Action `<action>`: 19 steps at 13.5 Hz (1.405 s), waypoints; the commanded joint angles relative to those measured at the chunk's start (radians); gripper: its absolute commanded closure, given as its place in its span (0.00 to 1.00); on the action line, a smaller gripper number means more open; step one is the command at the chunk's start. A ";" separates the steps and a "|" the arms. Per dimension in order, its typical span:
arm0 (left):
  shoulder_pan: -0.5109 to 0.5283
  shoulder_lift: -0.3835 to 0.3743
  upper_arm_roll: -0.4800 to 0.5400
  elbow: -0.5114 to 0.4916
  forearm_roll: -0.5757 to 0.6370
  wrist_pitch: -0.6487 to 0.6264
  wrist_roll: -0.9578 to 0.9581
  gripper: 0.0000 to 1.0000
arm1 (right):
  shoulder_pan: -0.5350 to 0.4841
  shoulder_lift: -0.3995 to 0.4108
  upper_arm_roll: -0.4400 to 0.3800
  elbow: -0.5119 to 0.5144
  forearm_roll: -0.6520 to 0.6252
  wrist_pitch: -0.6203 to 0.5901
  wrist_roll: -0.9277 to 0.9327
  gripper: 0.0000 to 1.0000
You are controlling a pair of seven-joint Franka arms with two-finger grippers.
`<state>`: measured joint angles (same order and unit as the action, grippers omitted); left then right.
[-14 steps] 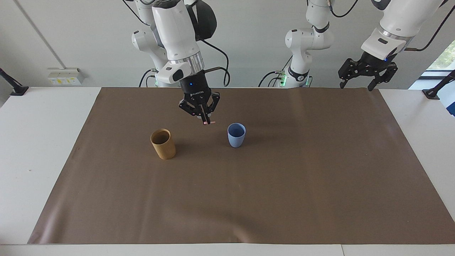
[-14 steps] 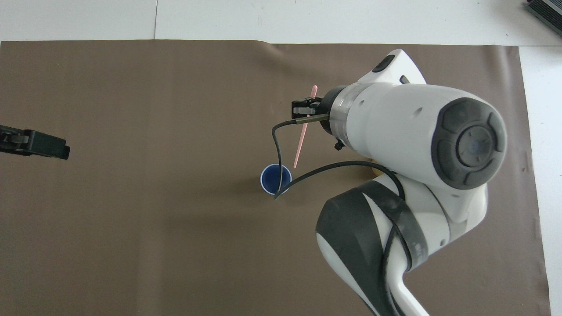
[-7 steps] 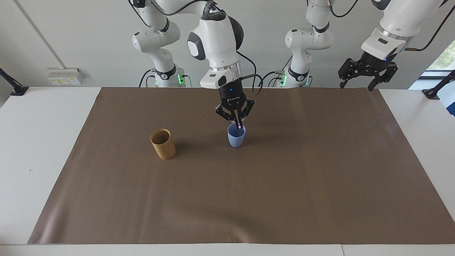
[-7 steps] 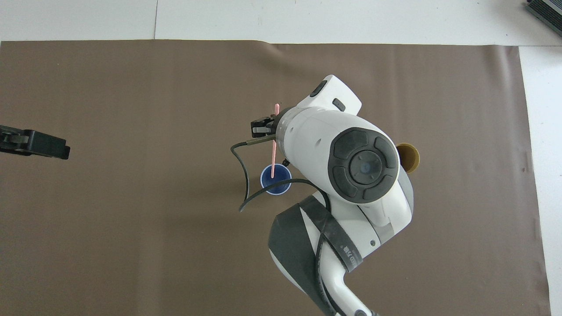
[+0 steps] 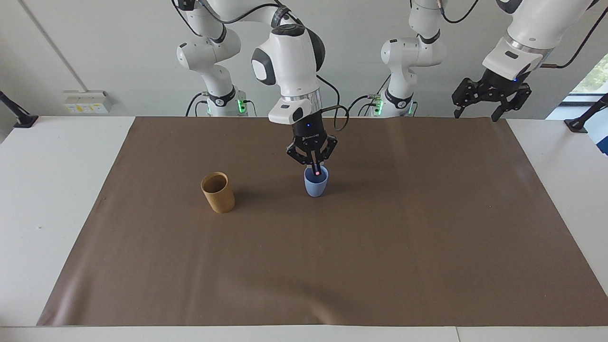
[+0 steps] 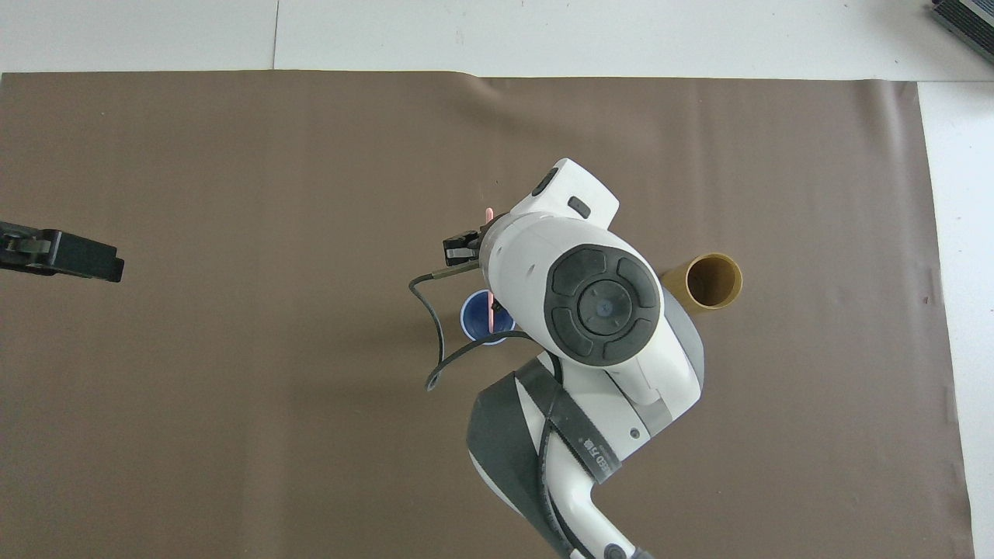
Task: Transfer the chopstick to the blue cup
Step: 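Move the stick over the blue cup and lower it inside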
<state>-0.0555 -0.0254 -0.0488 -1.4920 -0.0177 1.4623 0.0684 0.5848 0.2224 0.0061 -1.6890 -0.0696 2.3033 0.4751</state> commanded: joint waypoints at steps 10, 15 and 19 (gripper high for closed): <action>0.014 -0.007 -0.011 0.006 0.007 -0.007 0.002 0.00 | 0.006 -0.023 -0.001 -0.040 -0.025 0.022 0.005 0.00; 0.014 -0.007 -0.011 0.006 0.005 -0.007 0.008 0.00 | -0.066 -0.084 -0.015 -0.024 -0.032 -0.083 -0.001 0.00; 0.014 -0.011 -0.011 0.009 0.015 -0.033 0.014 0.00 | -0.178 -0.162 -0.012 -0.009 -0.009 -0.204 -0.012 0.00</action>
<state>-0.0555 -0.0267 -0.0494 -1.4919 -0.0177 1.4594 0.0685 0.4578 0.1003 -0.0193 -1.6990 -0.0753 2.1613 0.4713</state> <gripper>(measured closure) 0.000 0.000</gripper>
